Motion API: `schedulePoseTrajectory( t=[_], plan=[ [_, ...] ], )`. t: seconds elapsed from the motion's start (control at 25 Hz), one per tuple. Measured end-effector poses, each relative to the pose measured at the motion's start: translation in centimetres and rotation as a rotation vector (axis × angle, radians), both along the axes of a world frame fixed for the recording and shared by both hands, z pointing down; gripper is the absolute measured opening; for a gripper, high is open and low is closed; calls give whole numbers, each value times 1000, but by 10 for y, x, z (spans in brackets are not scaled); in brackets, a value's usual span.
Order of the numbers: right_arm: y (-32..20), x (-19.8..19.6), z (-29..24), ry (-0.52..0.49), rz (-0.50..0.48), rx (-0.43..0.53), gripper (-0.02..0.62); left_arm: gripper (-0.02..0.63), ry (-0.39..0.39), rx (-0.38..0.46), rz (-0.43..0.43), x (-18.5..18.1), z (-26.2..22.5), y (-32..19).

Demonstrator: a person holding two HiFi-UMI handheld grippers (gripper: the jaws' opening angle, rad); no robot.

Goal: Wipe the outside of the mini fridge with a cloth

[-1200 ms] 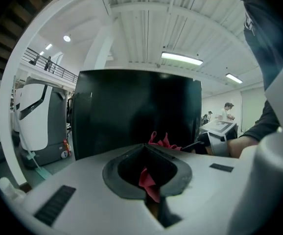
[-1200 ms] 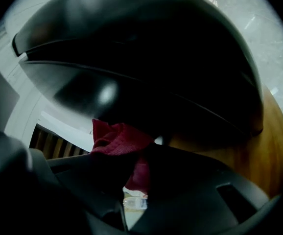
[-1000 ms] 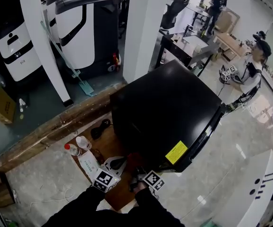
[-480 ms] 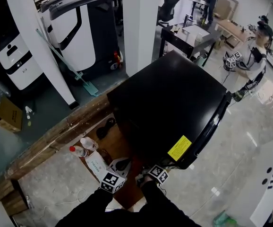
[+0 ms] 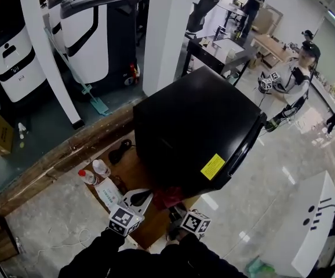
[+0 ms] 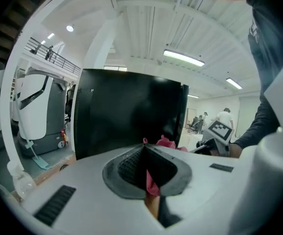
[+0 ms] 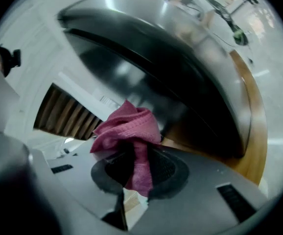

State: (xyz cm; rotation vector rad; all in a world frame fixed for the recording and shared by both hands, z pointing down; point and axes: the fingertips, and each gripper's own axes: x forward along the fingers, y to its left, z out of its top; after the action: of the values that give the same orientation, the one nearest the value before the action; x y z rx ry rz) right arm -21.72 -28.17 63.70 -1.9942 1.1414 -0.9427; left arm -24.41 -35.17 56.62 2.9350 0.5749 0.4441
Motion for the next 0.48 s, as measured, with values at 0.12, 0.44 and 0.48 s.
schedulePoseTrajectory(
  t=[0.12,0.44,0.48],
  plan=[
    [12,-19,-70,224,-79,-16,66,6,33,-32,40,-17,-32,12],
    [51,-42,-188,777,-210,-124,67,6,165,-73,0,-57,-107,44],
    [56,-45,-193,803,-231,-126,67,6,173,-71,-5,-59,-112,49]
  ],
)
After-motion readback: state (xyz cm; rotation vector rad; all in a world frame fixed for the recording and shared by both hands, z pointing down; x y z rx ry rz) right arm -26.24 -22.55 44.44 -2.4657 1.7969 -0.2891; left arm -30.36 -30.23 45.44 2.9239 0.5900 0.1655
